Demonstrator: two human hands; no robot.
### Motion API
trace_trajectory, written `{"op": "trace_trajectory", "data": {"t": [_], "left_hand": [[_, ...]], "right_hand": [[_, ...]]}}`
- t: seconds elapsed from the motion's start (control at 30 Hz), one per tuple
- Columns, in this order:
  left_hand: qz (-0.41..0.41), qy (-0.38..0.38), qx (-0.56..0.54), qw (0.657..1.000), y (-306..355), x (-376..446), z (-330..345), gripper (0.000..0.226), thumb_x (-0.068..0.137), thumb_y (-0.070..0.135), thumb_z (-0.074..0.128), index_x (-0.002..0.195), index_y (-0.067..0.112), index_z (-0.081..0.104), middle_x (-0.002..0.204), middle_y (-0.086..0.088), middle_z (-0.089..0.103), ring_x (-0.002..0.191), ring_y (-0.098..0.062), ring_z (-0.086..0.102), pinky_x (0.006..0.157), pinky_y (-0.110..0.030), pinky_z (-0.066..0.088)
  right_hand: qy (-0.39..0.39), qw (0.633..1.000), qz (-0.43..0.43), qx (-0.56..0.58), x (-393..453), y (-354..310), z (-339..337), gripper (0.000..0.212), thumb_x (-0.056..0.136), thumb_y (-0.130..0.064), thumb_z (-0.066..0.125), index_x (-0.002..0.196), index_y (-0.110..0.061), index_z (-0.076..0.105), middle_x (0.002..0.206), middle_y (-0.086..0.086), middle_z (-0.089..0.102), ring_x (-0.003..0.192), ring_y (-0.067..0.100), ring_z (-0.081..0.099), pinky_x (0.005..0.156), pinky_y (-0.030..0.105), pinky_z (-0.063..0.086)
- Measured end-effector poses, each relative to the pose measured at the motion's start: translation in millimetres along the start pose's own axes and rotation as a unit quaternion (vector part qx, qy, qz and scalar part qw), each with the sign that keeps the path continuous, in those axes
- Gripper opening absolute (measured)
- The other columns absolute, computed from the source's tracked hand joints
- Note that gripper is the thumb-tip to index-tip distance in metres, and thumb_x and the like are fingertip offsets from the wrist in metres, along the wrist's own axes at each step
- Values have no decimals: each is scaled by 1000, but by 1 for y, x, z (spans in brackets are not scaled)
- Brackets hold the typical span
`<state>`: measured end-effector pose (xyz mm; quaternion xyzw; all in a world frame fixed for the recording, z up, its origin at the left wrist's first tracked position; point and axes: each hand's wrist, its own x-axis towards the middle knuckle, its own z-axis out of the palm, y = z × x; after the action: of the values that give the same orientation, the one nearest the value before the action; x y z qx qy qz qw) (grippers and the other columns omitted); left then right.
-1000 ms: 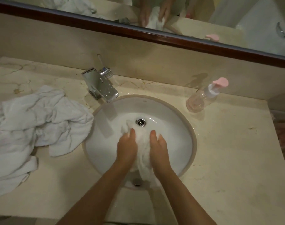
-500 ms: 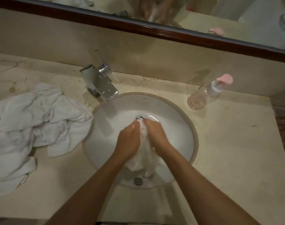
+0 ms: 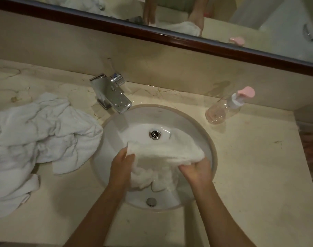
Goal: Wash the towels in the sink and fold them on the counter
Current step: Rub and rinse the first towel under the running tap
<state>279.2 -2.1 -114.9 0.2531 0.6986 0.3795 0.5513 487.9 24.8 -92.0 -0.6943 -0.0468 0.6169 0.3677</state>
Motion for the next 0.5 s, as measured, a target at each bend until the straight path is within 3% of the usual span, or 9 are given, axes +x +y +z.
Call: {"op": "trace_trajectory", "data": {"t": [0.03, 0.1, 0.17, 0.2, 0.23, 0.27, 0.33, 0.4, 0.5], "left_hand": [[-35, -31, -122, 991, 0, 2, -5, 20, 91, 16, 52, 93, 9, 71, 97, -18, 70, 99, -33, 64, 83, -34, 51], [-128, -86, -327, 932, 6, 0, -10, 30, 96, 25, 50, 97, 8, 75, 99, -17, 72, 98, -30, 68, 86, -36, 54], [-213, -151, -404, 877, 15, -3, -5, 51, 99, 47, 46, 125, 9, 67, 124, -16, 67, 117, -30, 63, 101, -43, 49], [-239, -164, -395, 872, 17, -4, 0, 60, 98, 55, 45, 133, 9, 61, 132, -17, 62, 124, -31, 58, 107, -45, 44], [-252, -158, -343, 891, 17, -5, 7, 64, 97, 60, 44, 133, 10, 61, 133, -17, 62, 125, -31, 57, 107, -44, 43], [-230, -135, -240, 933, 18, -7, 15, 63, 96, 64, 41, 126, 14, 64, 127, -15, 65, 120, -29, 60, 102, -41, 46], [-140, -96, 9, 985, 26, -23, 31, 67, 94, 72, 29, 113, 22, 68, 115, -8, 70, 107, -21, 65, 94, -35, 48], [-72, -87, 175, 978, 34, -37, 42, 83, 92, 76, 13, 116, 19, 69, 112, -8, 70, 104, -22, 64, 97, -37, 47], [-42, -82, 221, 971, 47, -29, 46, 82, 96, 67, 10, 125, 12, 64, 121, -16, 65, 112, -29, 61, 102, -40, 44]], "right_hand": [[5, 1000, -29, 0, -5, 14, -10, 41, 75, 1, 75, 108, -20, 62, 98, -3, 65, 82, -9, 66, 67, 8, 52], [-91, 993, -67, 18, -15, 34, -18, 31, 80, -1, 70, 110, -11, 70, 107, 5, 71, 95, 13, 73, 75, 25, 59], [-195, 958, 48, 202, -34, 32, -3, 30, 86, -17, 62, 110, -3, 74, 114, 15, 72, 98, 25, 73, 75, 35, 61], [-221, 960, 50, 162, -39, 30, 5, 30, 90, -20, 58, 110, -2, 73, 114, 16, 72, 98, 26, 72, 77, 35, 61], [-235, 970, 21, 61, -44, 26, 15, 26, 96, -19, 54, 109, -4, 71, 109, 13, 73, 94, 21, 72, 76, 31, 59], [-234, 968, -46, -80, -46, 27, 24, 22, 101, -18, 51, 107, -7, 69, 102, 7, 73, 86, 11, 71, 72, 25, 57], [-151, 932, -181, -274, -44, 31, 40, 16, 104, -22, 50, 100, -10, 60, 83, -6, 62, 65, -6, 57, 63, 14, 47], [-87, 906, -256, -326, -33, 28, 52, 24, 105, -26, 47, 83, -18, 49, 68, -14, 49, 56, -3, 44, 61, 19, 41], [-63, 931, -238, -270, -23, 16, 67, 35, 104, -21, 39, 69, -23, 38, 64, -12, 43, 62, 9, 40, 65, 31, 36]]}}
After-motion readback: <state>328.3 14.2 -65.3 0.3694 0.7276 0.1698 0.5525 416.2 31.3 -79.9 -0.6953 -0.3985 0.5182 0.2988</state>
